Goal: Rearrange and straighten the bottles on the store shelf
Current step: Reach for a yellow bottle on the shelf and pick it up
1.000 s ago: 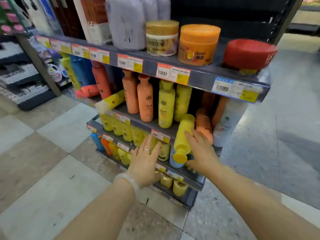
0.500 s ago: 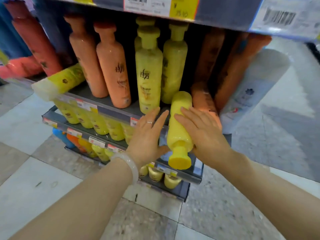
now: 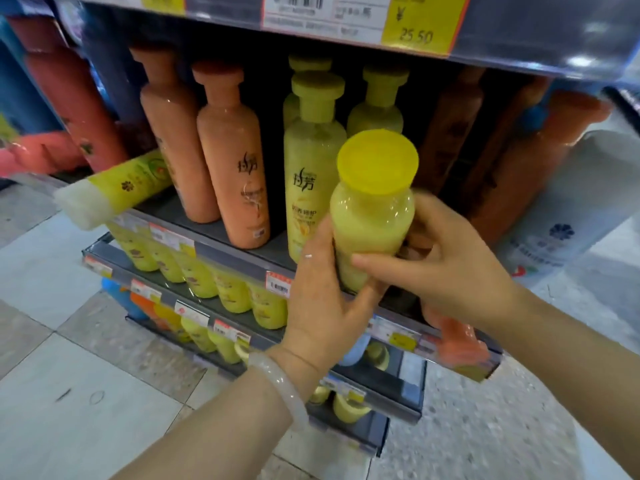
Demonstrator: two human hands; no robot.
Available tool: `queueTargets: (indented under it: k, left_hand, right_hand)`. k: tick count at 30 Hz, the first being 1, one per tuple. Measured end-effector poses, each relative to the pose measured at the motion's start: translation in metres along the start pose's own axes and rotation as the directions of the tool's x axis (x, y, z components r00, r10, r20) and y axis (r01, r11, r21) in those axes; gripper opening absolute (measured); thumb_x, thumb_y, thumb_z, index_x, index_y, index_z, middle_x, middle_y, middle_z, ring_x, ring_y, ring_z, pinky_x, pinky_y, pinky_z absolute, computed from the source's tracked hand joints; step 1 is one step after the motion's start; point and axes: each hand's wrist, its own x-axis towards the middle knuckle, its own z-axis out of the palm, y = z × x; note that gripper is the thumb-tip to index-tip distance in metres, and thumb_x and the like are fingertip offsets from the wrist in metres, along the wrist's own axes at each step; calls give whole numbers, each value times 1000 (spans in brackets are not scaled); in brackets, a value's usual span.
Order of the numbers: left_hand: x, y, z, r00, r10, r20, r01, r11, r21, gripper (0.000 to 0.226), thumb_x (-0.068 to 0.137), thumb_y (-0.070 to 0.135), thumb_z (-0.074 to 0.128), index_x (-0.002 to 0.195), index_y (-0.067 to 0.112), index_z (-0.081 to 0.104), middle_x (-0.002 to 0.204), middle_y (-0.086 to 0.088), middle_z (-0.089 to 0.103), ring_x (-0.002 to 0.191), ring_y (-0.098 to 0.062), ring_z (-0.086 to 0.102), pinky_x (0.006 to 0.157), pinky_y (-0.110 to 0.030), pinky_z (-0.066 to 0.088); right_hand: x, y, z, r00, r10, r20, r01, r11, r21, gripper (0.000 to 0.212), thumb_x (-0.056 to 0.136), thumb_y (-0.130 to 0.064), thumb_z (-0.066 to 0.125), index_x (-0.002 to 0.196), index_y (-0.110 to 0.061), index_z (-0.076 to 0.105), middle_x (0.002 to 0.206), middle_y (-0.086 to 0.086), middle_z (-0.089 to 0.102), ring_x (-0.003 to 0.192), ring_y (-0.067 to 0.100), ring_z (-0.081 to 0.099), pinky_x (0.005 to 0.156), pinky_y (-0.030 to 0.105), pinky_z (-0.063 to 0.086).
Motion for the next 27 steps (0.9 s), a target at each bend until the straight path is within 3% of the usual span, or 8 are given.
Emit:
queueTargets:
  k: [4, 9, 14, 17, 20, 24, 27]
  left_hand:
    - [-5, -14, 12, 991, -130, 15, 126, 979, 163, 76, 75, 39, 66, 138, 13, 33, 131, -5, 50, 122, -21, 47, 100, -42, 44]
    - [-4, -18, 27, 975, -215, -54, 221, 932, 289, 85, 69, 42, 75, 138, 17, 32, 130, -4, 49, 121, -20, 45, 100, -40, 42]
    - [2, -18, 33, 957, -252, -146, 282, 930, 238, 78, 69, 31, 76, 134, 19, 34, 128, -3, 50, 116, -21, 50, 94, -44, 47]
    - [5, -21, 34, 947, -272, -169, 298, 942, 154, 71, 67, 36, 74, 127, 22, 40, 120, -3, 56, 109, -23, 56, 85, -47, 52]
    - [10, -21, 34, 944, -286, -162, 311, 937, 157, 65, 64, 41, 71, 120, 22, 45, 113, -3, 59, 103, -25, 59, 78, -49, 53]
    - [7, -16, 32, 962, -222, -157, 258, 928, 269, 63, 69, 28, 71, 122, 9, 41, 116, -11, 53, 104, -30, 53, 80, -50, 49]
    - [9, -17, 28, 968, -203, -146, 237, 935, 265, 64, 67, 38, 62, 121, 9, 43, 115, -12, 55, 104, -30, 55, 81, -50, 50]
  right_hand:
    - [13, 10, -5, 992, 89, -92, -84, 995, 53, 49, 69, -29, 77, 113, -21, 57, 106, -6, 69, 98, 7, 65, 89, 36, 54]
    - [27, 19, -5, 977, 182, -115, -177, 983, 51, 53, 72, -35, 73, 118, -17, 54, 113, -1, 66, 104, 12, 63, 92, 40, 52]
    - [28, 19, 10, 945, 206, -254, -205, 978, 29, 72, 55, -54, 74, 114, -19, 52, 106, -3, 67, 98, 14, 65, 84, 41, 55]
    - [25, 15, 19, 925, 206, -318, -223, 975, -15, 77, 54, -56, 74, 115, -17, 48, 108, 1, 64, 100, 20, 62, 85, 43, 54]
    - [22, 9, 18, 916, 239, -321, -264, 964, -38, 70, 62, -48, 77, 114, -16, 44, 109, 2, 59, 102, 21, 58, 85, 44, 52]
    - [16, 7, 15, 939, 226, -258, -255, 963, -83, 72, 63, -35, 79, 120, -14, 39, 112, 3, 57, 104, 19, 56, 86, 39, 50]
    - [8, 3, 8, 957, 242, -161, -256, 964, -75, 76, 63, -27, 80, 126, -17, 39, 109, -4, 56, 101, 12, 54, 87, 31, 48]
